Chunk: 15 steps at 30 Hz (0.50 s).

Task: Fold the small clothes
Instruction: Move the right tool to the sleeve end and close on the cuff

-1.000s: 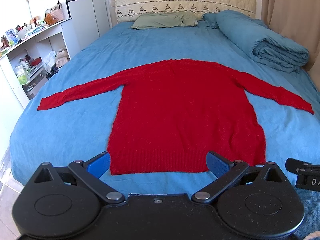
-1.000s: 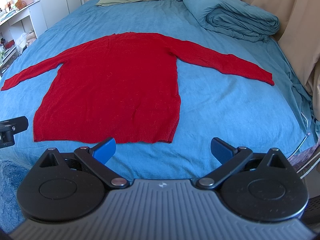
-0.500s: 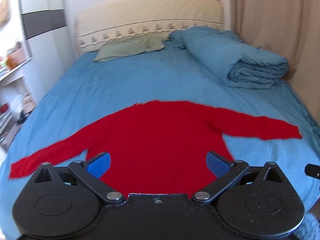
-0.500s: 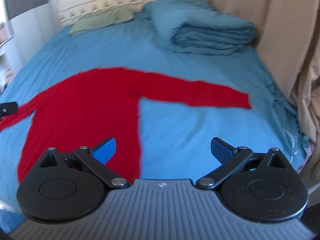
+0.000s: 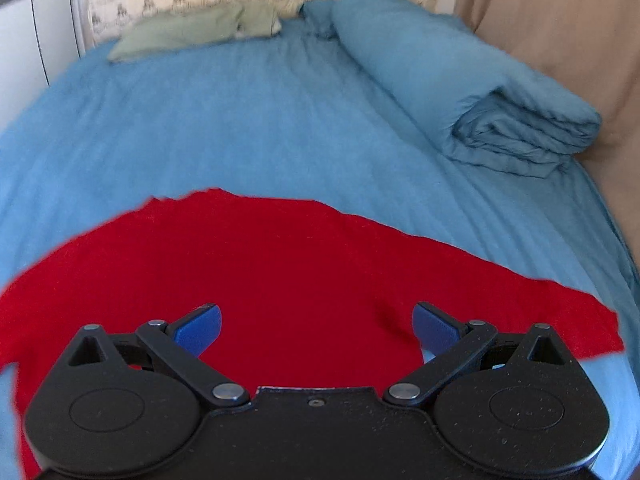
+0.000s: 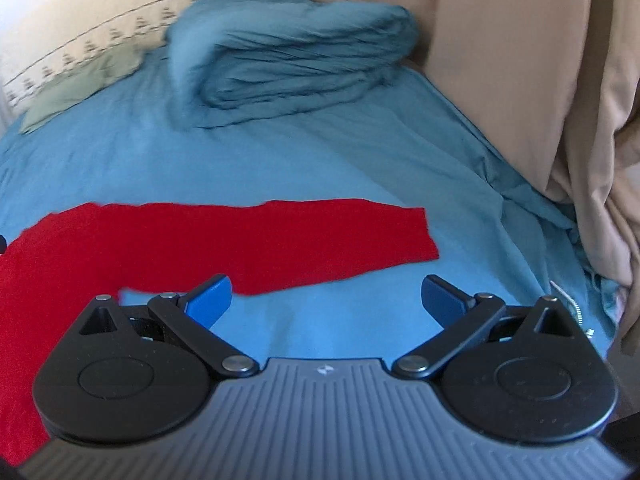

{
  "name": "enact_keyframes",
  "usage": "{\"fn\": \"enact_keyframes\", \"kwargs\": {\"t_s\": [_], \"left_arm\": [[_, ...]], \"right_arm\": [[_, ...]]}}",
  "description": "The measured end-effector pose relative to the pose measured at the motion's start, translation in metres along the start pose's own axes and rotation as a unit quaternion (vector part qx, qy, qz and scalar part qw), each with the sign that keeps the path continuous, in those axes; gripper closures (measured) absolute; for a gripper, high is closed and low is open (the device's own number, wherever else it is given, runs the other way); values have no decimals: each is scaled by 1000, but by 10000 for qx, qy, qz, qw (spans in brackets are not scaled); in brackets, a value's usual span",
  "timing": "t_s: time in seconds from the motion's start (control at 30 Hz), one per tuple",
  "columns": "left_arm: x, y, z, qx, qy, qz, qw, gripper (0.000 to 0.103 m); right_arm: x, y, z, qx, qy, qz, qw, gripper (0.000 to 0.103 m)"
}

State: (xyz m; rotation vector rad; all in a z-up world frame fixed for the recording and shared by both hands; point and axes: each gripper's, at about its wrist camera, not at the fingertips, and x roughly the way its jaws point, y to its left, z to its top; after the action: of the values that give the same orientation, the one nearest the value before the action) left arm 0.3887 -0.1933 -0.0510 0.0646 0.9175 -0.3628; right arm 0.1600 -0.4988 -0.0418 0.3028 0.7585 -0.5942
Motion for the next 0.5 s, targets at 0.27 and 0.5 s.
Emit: {"fn": "enact_keyframes", "kwargs": {"t_s": [0.27, 0.5], "left_arm": [[98, -12, 10, 32, 240, 1, 9997, 0], [140, -22, -1, 259, 292, 186, 9991, 0]], "right_arm": [[88, -42, -8, 440, 132, -455, 9979, 0], [133, -79, -14, 995, 20, -379, 9943, 9]]}}
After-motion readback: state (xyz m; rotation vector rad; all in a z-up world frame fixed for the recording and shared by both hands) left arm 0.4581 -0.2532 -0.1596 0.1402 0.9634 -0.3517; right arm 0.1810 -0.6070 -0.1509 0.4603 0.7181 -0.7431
